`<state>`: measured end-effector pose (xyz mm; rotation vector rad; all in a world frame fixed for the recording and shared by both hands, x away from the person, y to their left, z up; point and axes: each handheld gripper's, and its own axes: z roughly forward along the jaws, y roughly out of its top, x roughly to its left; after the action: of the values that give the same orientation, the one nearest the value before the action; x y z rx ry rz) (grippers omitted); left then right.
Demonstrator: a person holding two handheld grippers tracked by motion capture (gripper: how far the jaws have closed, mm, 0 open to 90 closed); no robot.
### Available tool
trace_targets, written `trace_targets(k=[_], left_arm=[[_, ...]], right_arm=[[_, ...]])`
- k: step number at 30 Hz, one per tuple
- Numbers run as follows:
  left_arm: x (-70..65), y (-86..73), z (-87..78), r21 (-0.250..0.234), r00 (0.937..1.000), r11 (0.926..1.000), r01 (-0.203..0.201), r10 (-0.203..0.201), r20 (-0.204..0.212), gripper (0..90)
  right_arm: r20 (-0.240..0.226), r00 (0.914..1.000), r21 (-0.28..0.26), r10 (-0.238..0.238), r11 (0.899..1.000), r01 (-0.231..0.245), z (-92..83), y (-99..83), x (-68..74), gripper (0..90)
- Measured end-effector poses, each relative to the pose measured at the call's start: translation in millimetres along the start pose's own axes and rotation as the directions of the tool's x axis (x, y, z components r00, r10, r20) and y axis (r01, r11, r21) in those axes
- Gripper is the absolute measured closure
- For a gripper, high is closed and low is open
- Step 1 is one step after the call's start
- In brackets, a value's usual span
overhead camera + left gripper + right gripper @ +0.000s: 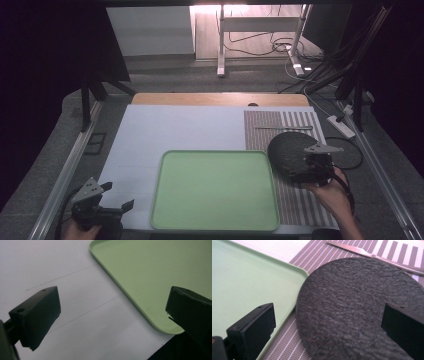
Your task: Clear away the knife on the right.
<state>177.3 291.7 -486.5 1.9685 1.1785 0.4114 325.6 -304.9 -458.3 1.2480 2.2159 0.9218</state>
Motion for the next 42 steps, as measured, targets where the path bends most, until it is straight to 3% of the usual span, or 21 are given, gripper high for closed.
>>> trace_targets(k=[9,25,32,36,42], left_arm=[[0.3,-0.2,-0.3,-0.002,1.0000,1.0000,0.001,-0.001,0.002,0.7],[1.1,-0.4,-0.7,-0.008,1.0000,1.0000,0.005,-0.005,0.007,0.7],[1.2,-0.6,-1.0,-0.009,1.0000,0.9999,0.005,-0.005,0.008,0.7],[1.0,-0.7,-1.1,-0.010,1.0000,0.9999,0.002,-0.002,0.007,0.7],[1.0,-0.6,-1.0,-0.009,1.0000,1.0000,0.002,-0.001,0.007,0.7]], right_arm=[[0.016,0.9999,0.045,-0.002,0.999,0.001,24.3,15.8,-10.3,0.0],[0.039,0.9980,0.112,-0.051,0.993,0.046,58.9,37.8,-28.4,3.1],[0.032,0.9965,0.122,-0.078,0.990,0.073,73.2,54.6,-31.7,20.5],[0.022,0.9964,0.124,-0.082,0.989,0.079,81.6,63.7,-34.0,38.7],[-0.034,0.9971,0.146,-0.068,0.987,0.072,94.5,75.9,-41.3,64.4]])
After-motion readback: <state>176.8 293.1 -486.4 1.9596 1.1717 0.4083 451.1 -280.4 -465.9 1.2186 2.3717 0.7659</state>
